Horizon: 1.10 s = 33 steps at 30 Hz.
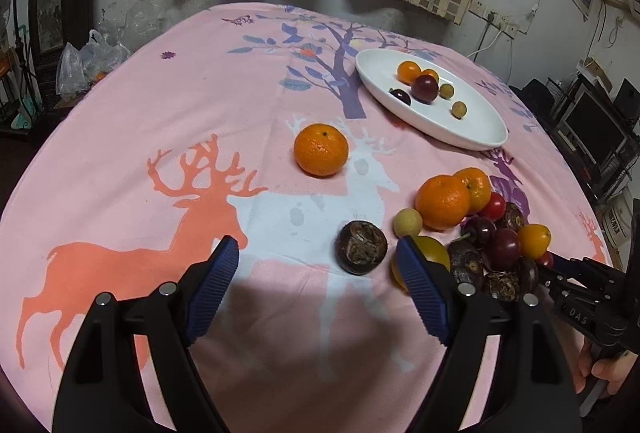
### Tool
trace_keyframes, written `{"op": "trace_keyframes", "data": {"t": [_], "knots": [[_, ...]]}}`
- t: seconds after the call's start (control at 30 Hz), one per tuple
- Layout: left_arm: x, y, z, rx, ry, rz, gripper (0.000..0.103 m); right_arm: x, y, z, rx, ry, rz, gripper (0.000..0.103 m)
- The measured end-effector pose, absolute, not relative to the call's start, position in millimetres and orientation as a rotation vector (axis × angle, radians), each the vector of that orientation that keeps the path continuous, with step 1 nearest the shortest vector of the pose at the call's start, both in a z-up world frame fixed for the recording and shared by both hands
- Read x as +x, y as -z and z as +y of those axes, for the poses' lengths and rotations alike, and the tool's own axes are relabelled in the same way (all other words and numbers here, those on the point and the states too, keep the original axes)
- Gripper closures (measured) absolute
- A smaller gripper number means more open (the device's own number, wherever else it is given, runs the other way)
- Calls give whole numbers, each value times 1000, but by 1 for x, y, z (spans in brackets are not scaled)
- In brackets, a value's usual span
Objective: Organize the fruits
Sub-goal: 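Grasp a red tomato with the right gripper while the left gripper grasps a dark brown mangosteen, then carry both fruits over the white plate and open both grippers to release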
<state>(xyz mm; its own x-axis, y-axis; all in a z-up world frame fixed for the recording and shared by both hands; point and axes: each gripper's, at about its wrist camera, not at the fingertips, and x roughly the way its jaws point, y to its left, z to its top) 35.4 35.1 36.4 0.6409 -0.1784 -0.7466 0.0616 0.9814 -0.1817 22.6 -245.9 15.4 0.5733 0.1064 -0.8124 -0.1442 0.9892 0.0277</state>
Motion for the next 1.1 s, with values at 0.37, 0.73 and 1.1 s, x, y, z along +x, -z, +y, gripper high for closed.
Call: {"op": "trace_keyframes", "data": {"t": [0.37,0.73,1.1], "knots": [[32,-24,16,-27,136,923,24,12,-23,-261,30,-173,910,73],[59,-11,-8,99,96,959,40,4,-35,-262,26,-191,865,73],[44,-41,-4,34,159,908,68,2,-41,-267,82,-209,831,73]]}}
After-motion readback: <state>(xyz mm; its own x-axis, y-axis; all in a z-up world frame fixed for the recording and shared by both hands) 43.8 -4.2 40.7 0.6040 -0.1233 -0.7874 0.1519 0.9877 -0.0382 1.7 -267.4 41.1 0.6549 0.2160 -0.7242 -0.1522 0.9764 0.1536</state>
